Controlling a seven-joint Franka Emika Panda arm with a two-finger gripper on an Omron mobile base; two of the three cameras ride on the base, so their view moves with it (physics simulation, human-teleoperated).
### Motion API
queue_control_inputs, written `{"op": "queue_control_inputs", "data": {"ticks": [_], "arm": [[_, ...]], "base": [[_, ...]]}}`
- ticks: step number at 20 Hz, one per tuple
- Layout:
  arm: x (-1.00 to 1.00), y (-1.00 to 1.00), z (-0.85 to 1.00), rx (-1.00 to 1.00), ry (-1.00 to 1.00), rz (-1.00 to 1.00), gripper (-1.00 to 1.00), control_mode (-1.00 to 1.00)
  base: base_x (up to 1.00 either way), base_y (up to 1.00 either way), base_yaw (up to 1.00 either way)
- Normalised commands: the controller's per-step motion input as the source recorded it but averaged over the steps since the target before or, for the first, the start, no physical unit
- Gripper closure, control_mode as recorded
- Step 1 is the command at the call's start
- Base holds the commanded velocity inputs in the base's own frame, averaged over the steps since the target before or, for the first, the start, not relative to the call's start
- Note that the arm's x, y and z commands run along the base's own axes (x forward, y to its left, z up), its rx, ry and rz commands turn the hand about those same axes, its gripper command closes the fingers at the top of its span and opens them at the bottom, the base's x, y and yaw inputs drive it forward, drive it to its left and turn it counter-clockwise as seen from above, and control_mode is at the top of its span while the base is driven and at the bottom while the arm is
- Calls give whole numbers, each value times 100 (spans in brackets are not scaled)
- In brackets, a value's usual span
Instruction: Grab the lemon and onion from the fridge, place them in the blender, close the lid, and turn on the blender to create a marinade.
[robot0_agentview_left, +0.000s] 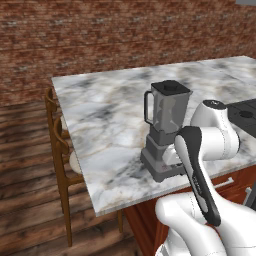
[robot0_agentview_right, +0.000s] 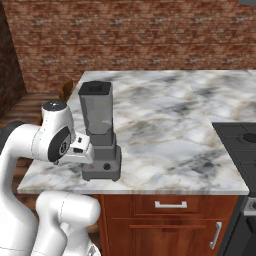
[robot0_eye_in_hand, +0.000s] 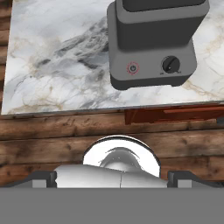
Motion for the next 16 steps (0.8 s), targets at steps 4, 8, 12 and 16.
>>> {"op": "queue_control_inputs", "data": {"ticks": [4,8,12,16], "arm": [[15,5,-30,0,0,0,-100,-100],[21,7,-24,0,0,0,-100,-100],[23,9,-13,0,1,0,-100,-100],[25,4,-10,0,2,0,-100,-100]], "base": [[0,0,0],[0,0,0],[0,0,0],[0,0,0]]}}
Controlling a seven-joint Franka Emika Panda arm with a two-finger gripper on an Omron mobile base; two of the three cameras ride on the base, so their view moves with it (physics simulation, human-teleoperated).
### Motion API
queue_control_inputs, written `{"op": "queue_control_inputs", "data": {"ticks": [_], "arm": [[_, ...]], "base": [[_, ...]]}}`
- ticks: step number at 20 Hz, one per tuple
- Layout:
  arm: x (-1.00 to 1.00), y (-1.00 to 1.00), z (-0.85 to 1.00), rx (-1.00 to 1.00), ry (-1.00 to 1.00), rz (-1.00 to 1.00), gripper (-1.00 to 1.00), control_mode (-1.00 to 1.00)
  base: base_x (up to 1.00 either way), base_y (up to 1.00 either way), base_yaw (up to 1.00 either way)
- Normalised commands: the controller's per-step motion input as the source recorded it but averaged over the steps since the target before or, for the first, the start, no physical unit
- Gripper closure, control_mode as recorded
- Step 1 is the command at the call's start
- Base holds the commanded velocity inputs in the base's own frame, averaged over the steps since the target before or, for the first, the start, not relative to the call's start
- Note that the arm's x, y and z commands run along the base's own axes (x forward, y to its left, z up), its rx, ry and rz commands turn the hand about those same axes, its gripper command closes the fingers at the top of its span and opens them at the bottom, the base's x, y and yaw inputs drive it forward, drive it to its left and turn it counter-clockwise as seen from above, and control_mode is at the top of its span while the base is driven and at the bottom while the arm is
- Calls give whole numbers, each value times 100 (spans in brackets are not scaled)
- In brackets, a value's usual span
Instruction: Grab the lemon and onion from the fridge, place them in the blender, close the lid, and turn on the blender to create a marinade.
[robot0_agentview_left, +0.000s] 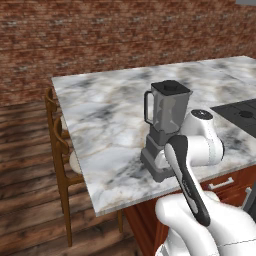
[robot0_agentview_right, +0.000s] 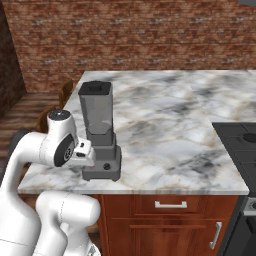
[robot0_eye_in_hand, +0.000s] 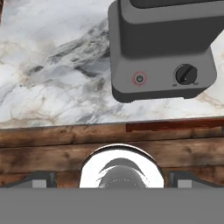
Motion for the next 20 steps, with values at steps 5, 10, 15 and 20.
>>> {"op": "queue_control_inputs", "data": {"ticks": [5,10,15,20], "arm": [[24,0,-21,0,0,0,-100,-100],[22,0,-31,0,0,1,-100,-100],[21,1,-33,0,0,0,-100,-100],[24,0,-27,0,0,0,-100,-100]], "base": [[0,0,0],[0,0,0],[0,0,0],[0,0,0]]}}
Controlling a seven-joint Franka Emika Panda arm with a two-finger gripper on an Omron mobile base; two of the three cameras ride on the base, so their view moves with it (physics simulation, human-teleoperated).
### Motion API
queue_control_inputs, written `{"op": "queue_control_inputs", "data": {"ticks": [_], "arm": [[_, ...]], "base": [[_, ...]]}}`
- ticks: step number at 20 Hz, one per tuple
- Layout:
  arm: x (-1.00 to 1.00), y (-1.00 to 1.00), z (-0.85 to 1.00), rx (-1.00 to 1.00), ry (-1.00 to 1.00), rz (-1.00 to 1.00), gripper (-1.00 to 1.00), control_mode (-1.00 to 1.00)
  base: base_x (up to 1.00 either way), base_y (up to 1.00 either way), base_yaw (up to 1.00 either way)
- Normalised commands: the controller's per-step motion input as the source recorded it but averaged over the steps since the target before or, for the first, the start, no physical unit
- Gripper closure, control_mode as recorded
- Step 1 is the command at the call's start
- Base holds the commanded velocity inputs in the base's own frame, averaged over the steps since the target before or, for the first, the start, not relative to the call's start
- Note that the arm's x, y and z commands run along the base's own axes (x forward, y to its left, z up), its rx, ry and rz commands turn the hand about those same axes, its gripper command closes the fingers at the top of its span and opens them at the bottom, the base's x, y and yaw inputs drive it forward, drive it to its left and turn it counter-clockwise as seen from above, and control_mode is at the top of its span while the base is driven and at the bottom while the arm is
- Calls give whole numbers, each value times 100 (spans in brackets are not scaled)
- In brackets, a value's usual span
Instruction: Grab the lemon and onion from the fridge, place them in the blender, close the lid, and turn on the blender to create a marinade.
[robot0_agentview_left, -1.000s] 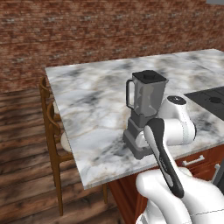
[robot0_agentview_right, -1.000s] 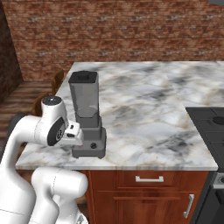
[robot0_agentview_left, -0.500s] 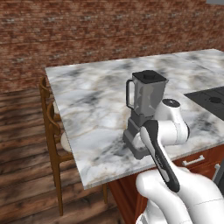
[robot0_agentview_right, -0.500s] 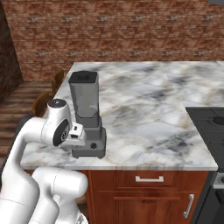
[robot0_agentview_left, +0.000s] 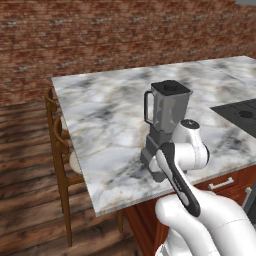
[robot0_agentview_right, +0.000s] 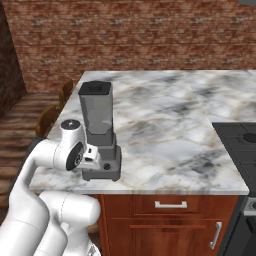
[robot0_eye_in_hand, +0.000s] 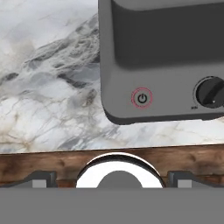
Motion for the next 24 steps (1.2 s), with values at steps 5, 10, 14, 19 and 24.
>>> {"op": "queue_control_inputs", "data": {"ticks": [5,10,14,19,24], "arm": [[27,0,-22,0,0,0,-100,-100],[30,0,-17,0,0,0,-100,-100],[32,1,-9,0,0,0,-100,-100],[27,4,-8,0,0,0,-100,-100],[7,10,-21,0,0,0,-100,-100]], "base": [[0,0,0],[0,0,0],[0,0,0],[0,0,0],[0,0,0]]}}
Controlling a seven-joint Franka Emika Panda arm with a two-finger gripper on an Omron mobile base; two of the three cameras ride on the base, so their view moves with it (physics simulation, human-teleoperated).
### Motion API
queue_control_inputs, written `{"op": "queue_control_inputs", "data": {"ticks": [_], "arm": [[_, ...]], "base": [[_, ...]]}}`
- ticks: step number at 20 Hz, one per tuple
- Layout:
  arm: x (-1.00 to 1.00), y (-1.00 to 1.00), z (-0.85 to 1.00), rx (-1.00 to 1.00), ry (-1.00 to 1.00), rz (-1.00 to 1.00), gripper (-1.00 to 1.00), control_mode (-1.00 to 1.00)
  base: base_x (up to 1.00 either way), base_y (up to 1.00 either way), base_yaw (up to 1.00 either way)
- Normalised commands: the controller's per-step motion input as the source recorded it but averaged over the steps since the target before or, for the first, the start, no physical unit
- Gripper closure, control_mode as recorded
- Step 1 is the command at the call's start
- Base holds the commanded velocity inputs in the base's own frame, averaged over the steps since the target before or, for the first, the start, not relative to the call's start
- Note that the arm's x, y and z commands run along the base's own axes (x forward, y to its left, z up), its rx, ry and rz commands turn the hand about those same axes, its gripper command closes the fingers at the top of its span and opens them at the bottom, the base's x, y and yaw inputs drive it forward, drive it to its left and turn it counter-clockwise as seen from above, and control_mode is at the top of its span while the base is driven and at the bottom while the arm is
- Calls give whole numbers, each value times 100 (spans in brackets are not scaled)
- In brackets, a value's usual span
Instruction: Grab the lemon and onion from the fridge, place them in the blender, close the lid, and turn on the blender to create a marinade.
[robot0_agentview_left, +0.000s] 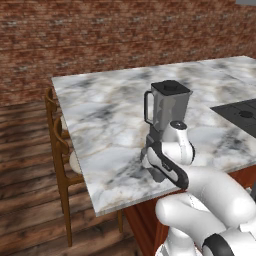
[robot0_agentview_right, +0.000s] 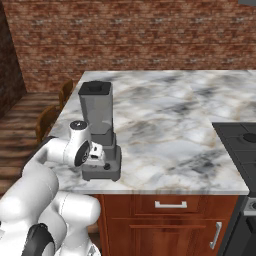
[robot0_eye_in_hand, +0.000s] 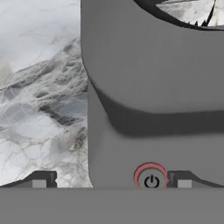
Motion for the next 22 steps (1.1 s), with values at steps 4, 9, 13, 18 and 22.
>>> {"op": "queue_control_inputs", "data": {"ticks": [4,9,13,18,22], "arm": [[0,12,-24,0,0,0,-100,-100],[2,8,-16,0,0,0,-100,-100],[1,6,-6,0,0,0,-100,-100],[0,0,0,0,0,0,-100,-100],[0,2,0,0,0,0,-100,-100]], "base": [[0,0,0],[0,0,0],[0,0,0],[0,0,0],[0,0,0]]}}
